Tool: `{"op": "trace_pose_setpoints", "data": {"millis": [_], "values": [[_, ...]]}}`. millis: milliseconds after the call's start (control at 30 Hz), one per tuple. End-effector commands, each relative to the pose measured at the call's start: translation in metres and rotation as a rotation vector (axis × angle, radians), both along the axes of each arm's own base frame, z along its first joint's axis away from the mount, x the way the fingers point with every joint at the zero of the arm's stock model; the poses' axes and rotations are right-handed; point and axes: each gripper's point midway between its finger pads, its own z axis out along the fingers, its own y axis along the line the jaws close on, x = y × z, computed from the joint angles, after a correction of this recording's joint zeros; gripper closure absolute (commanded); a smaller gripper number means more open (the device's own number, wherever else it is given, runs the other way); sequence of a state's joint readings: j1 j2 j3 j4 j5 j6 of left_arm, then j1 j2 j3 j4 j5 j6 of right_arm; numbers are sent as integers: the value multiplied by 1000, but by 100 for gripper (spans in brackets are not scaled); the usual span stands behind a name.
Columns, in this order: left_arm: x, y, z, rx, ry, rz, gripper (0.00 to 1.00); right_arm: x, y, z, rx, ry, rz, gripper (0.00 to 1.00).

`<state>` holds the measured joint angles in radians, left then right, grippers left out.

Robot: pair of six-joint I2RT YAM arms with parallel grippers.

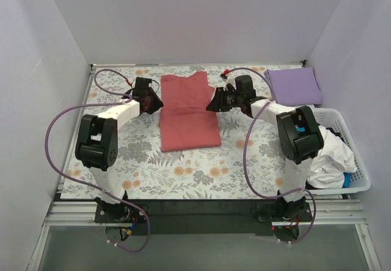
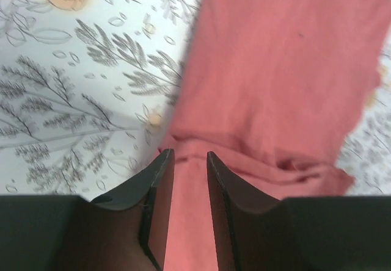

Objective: Fold and stack the t-shirts
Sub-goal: Fold the tshirt

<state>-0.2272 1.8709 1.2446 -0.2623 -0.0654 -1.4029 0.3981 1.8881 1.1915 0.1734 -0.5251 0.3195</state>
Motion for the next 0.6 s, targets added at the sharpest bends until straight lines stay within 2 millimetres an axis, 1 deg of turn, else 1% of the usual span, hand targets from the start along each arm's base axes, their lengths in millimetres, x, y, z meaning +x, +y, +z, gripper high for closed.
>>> {"op": "trace_pose_setpoints", "data": {"millis": [0,33,67,100,133,167,200,233,267,300,333,367,400,467,500,567], "values": [[-6,-14,38,-86,-131,-44,73,22,18,16,125,-4,50,64],[-6,-22,37,-117,-140,-77,74,26,19,13,140,14,56,63],[-8,-24,31,-122,-128,-86,74,33,21,15,158,21,53,63],[-6,-26,26,-129,-117,-93,74,38,19,-4,157,64,41,63],[-6,-28,10,-135,-81,-102,74,42,19,-9,164,77,39,64],[-6,-30,0,-138,-58,-103,75,46,19,-15,172,96,33,63],[-5,-31,-8,-144,-39,-97,75,52,16,-31,171,124,21,63],[-4,-30,-24,-144,-5,-89,75,53,16,-37,176,139,25,63],[-4,-28,-31,-141,12,-80,76,56,14,-44,185,163,17,63],[-5,-27,-38,-139,29,-73,76,61,9,-58,186,192,5,63],[-3,-24,-44,-137,43,-64,76,61,7,-64,193,210,4,64],[-5,-22,-55,-130,71,-53,76,62,3,-75,193,235,-7,64],[-8,-19,-60,-128,94,-41,76,65,-4,-78,196,240,-20,63],[-14,-14,-66,-133,118,-20,76,65,-9,-77,203,239,-15,63],[-14,-13,-63,-135,111,-23,77,66,-13,-74,205,230,-19,63],[-12,-12,-53,-121,87,-37,77,61,-15,-67,210,221,-6,63]]}}
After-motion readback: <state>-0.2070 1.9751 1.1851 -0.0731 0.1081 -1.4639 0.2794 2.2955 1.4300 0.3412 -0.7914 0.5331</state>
